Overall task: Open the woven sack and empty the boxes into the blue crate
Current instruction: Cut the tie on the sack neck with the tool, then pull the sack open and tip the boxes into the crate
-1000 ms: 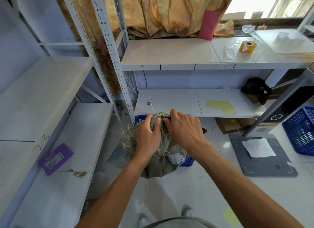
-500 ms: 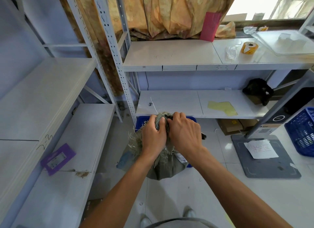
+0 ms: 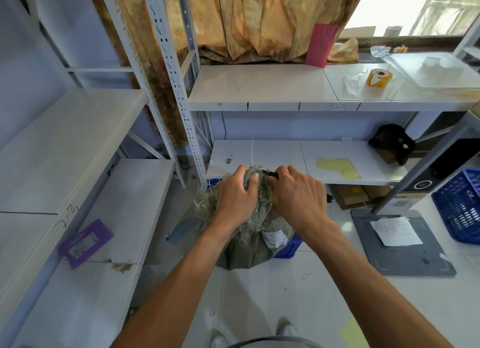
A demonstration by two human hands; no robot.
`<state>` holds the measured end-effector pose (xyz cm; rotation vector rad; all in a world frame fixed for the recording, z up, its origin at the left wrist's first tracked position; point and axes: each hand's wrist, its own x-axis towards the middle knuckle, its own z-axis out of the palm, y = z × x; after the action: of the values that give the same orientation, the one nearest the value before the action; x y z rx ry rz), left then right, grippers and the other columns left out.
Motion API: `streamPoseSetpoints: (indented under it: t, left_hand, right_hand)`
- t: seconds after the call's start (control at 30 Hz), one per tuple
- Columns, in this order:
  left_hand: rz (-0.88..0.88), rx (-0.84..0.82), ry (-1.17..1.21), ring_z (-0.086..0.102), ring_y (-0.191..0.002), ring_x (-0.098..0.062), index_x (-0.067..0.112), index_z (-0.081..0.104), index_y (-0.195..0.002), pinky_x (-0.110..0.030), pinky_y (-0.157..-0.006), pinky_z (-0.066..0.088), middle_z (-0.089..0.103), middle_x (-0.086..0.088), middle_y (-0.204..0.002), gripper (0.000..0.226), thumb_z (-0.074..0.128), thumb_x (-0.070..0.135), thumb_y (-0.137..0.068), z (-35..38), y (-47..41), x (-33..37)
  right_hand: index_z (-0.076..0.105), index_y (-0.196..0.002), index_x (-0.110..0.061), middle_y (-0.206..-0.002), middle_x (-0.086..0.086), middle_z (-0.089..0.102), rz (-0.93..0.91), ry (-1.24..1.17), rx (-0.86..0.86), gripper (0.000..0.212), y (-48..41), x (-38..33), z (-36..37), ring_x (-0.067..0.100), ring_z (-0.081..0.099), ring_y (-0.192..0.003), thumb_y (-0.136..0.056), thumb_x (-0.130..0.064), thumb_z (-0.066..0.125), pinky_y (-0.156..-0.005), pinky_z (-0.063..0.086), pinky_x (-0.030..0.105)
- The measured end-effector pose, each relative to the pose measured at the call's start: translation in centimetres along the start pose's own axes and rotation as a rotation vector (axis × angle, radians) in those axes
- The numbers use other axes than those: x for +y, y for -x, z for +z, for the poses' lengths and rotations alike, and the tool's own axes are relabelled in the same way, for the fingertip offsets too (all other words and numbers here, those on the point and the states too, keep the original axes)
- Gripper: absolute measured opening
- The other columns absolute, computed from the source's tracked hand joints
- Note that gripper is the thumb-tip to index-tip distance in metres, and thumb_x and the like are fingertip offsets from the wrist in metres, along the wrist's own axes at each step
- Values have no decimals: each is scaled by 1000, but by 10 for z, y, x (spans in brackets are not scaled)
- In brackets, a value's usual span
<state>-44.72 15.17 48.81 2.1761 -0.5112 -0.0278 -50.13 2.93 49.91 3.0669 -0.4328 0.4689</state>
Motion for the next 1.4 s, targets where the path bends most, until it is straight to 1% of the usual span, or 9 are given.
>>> streamPoseSetpoints:
  t: [0.13, 0.23, 0.5, 0.57, 0.73, 0.83, 1.0, 1.17, 1.4]
  left_hand:
    - [-109, -64, 0, 40, -60, -4, 22, 47, -100, -10, -49, 39, 49, 4, -74, 11, 42, 27, -108, -22, -7, -14]
    - [-130, -101, -21, 53, -72, -17, 13, 55, -100, -21, -58, 38, 63, -15, -90, 22, 44, 32, -106, -38, -9, -37]
    - [-116, -150, 21, 48, -68, -4, 27, 55, -97, -29, -67, 44, 64, -6, -89, 16, 45, 35, -106, -25, -5, -33]
    - [-136, -151, 39, 36, -64, 7, 40, 43, -84, -18, -65, 35, 47, 14, -78, 24, 44, 34, -107, -26, -5, -31]
    - [-172, -121, 139, 36, -65, 10, 44, 38, -81, -28, -77, 33, 38, 21, -75, 30, 47, 31, -106, -22, -5, -34]
    - [-187, -118, 213, 46, -87, 16, 40, 57, -110, -25, -91, 31, 49, 28, -99, 13, 49, 32, -106, -18, -4, -38]
    - [-233, -80, 280, 42, -141, -14, 19, 44, -152, -38, -116, 34, 48, 5, -152, 56, 52, 43, -102, -11, -4, -44]
    - [-253, -90, 322, 48, -136, -13, 25, 52, -145, -47, -116, 37, 54, 9, -146, 61, 52, 59, -94, -6, -1, -37]
    - [-235, -125, 351, 63, -117, -11, 30, 64, -125, -46, -104, 48, 69, 9, -123, 39, 53, 52, -95, 1, 3, -34]
  right_hand:
    - [60, -109, -12, -95, 4, 67, 194, -27, -8, 33, -9, 41, -10, 21, 53, -65, -106, -36, 37, -53, 36, 29]
    - [61, -112, -11, -100, 7, 68, 211, 8, -5, 37, -23, 78, -17, 23, 55, -72, -106, -39, 38, -61, 39, 31]
    - [60, -116, -15, -106, 2, 68, 22, -76, -62, 39, -18, 35, -8, 24, 65, -83, -106, -44, 37, -65, 40, 33]
    - [59, -117, -14, -107, 3, 68, 17, -99, -73, 39, -18, 30, -8, 25, 65, -85, -106, -44, 37, -67, 41, 34]
    - [51, -126, -11, -115, 10, 66, 109, -516, -146, 33, -13, 20, 5, 34, 63, -101, -104, -34, 45, -76, 45, 40]
    - [54, -119, -11, -101, 3, 61, 116, -702, -192, 24, -9, 17, 12, 23, 57, -90, -105, -29, 46, -74, 39, 34]
    - [60, -103, -25, -56, -10, 52, 126, -990, -127, 19, -3, 11, 18, 9, 41, -50, -106, -34, 43, -53, 33, 30]
    - [60, -113, -14, -80, -6, 59, 316, -1202, -287, 18, 4, -2, 31, 7, 51, -65, -105, -23, 47, -63, 39, 28]
    - [58, -115, -17, -65, -1, 45, 330, -1475, -302, 19, 10, -1, 22, 9, 37, -42, -107, -23, 41, -41, 31, 24]
